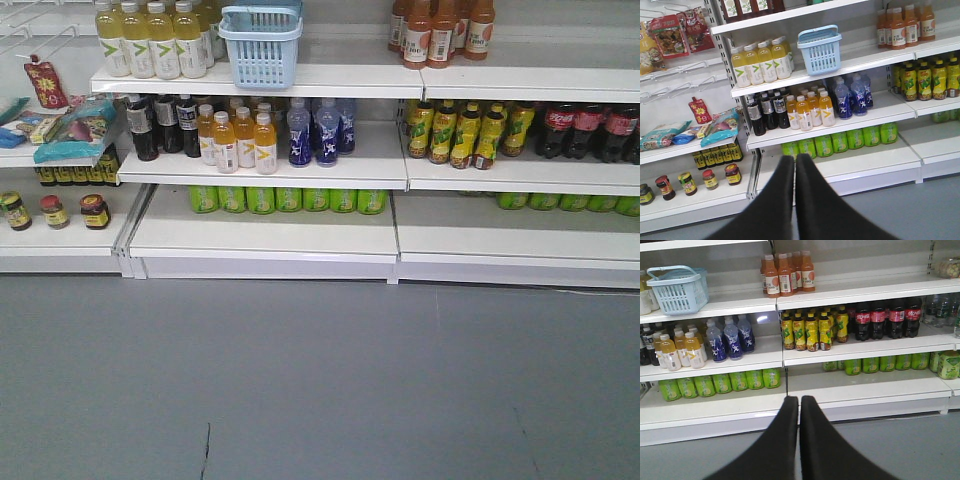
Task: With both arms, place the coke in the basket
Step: 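Drive the base toward the shelf holding the light-blue basket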
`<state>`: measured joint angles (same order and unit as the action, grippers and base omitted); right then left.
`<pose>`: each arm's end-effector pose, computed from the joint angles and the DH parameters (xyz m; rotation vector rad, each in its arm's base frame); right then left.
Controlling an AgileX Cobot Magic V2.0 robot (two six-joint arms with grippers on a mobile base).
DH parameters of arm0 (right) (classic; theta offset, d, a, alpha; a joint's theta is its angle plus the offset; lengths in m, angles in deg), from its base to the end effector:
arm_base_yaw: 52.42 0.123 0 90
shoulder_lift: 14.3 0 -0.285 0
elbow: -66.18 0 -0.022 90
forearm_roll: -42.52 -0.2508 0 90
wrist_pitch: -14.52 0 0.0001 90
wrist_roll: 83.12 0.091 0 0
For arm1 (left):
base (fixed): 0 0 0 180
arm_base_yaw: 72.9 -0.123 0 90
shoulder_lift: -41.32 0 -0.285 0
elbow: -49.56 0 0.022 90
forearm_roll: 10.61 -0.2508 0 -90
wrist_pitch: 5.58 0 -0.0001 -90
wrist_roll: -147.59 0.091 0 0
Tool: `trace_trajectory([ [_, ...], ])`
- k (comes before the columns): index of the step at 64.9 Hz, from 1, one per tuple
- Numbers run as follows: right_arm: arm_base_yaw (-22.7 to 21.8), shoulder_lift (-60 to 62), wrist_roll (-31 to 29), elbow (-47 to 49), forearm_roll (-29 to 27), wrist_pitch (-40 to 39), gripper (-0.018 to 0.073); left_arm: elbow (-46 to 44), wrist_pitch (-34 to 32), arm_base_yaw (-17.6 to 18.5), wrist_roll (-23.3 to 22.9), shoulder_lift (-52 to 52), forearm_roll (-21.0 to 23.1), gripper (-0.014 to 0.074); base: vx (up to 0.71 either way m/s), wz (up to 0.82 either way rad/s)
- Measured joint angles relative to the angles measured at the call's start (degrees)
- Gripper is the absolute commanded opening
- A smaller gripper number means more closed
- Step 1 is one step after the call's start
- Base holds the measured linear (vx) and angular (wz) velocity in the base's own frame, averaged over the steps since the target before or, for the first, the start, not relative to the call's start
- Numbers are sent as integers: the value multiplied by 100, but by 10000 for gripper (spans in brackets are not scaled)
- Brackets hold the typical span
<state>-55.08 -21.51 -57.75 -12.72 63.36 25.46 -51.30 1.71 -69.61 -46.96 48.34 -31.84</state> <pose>0.0559 -0.0088 0.1876 0.1612 1.6737 -0.0277 0.0568 0.0010 0.1918 0.1035 1.6197 0.0808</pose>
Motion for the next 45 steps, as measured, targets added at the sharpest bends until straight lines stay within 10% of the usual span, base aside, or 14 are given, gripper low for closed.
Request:
trace_trajectory([
  [45,0,0,0,0,0,0,-4,0,0,0,0,0,0,-6,0,0],
])
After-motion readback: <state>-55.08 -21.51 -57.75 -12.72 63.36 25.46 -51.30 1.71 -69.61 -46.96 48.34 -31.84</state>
